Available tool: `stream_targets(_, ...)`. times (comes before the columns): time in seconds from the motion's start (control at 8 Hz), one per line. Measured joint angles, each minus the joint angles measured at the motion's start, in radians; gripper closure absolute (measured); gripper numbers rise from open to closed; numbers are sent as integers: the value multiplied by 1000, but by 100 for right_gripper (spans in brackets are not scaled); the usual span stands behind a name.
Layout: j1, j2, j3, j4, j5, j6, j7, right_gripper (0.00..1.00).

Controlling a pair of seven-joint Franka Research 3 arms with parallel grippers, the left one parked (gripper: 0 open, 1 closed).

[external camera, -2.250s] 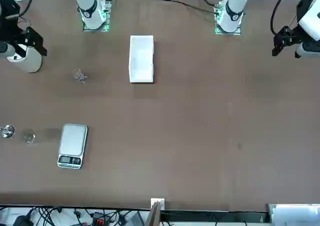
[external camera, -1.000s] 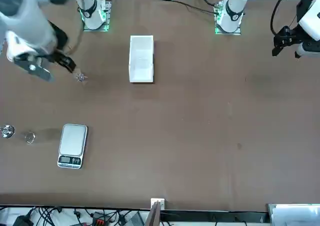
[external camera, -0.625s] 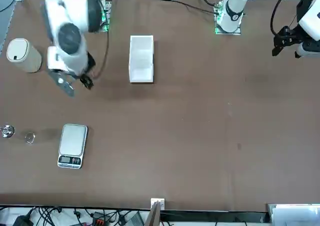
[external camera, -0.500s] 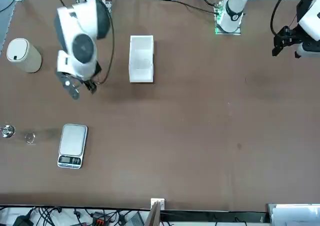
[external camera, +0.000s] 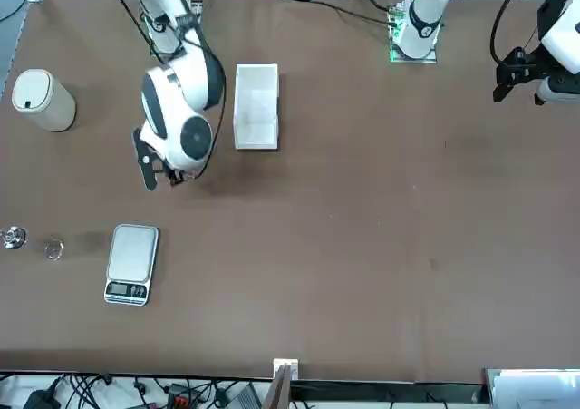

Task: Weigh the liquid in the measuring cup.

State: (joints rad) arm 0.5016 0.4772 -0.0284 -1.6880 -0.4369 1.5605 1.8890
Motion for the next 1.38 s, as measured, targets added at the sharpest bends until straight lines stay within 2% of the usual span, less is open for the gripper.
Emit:
stream_targets(0.38, 26, 111, -2, 8, -15, -18, 237, 1)
stream_targets(0.75, 36, 208, -8, 36, -45, -43, 378, 3)
stream_targets(1.38, 36, 318, -30, 42, -91, -150, 673, 3)
